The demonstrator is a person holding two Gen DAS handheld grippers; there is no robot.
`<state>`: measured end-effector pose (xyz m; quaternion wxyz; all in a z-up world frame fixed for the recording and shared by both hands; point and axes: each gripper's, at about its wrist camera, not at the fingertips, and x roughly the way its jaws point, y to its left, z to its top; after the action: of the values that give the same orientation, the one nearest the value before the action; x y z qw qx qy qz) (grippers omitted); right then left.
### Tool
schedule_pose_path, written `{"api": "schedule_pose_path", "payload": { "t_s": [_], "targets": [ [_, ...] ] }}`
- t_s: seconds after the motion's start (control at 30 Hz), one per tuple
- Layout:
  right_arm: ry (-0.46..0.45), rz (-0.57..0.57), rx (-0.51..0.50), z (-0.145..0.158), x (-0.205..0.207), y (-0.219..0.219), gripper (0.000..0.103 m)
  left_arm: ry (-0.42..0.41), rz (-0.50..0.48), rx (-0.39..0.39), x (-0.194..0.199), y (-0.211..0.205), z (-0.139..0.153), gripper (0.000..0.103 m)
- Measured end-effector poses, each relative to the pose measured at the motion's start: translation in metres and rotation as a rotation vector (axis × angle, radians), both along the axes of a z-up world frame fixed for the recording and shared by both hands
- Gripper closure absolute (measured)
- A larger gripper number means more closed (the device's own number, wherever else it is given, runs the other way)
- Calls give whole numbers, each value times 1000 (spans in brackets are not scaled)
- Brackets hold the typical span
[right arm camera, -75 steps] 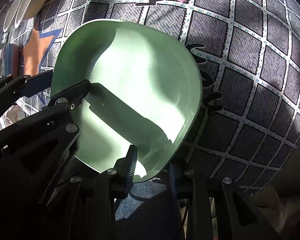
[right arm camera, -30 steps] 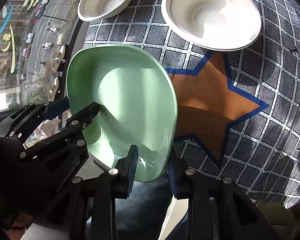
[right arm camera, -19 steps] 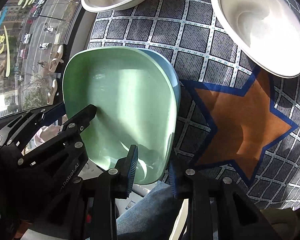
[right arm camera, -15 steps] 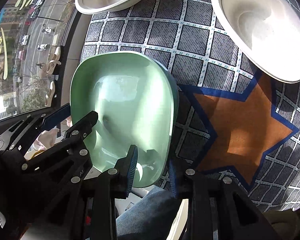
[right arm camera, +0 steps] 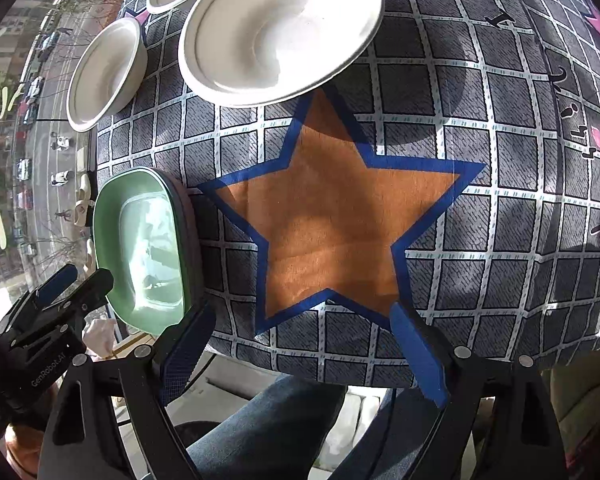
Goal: Organize plates and bowls
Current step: 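Open the right tool and move it to a white bowl, then grasp the white bowl rim with the right tool and lift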
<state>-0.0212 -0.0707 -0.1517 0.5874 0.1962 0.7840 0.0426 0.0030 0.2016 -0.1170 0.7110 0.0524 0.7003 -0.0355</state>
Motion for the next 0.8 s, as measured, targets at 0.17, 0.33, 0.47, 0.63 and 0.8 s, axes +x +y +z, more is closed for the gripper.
{"api": "schedule_pose_path", "payload": {
  "t_s": [0.17,0.33,0.47,0.63,0.8],
  "targets": [
    [41,-100,-35,-2,-18,-41,13,-17,-64,-51,13,-38,13,25],
    [10,-138,-56,4,8,-60,13,-53,-79,-40,44,-70,17,25],
    [-56,-85,-66,11,59,-73,13,-65,-18,-6,73,-83,10,25],
    [-112,-12,-66,12,124,-73,13,-37,80,14,104,-92,-10,25],
    [-116,41,-66,-8,157,-66,13,-5,145,36,125,-97,-34,25]
  ]
}}
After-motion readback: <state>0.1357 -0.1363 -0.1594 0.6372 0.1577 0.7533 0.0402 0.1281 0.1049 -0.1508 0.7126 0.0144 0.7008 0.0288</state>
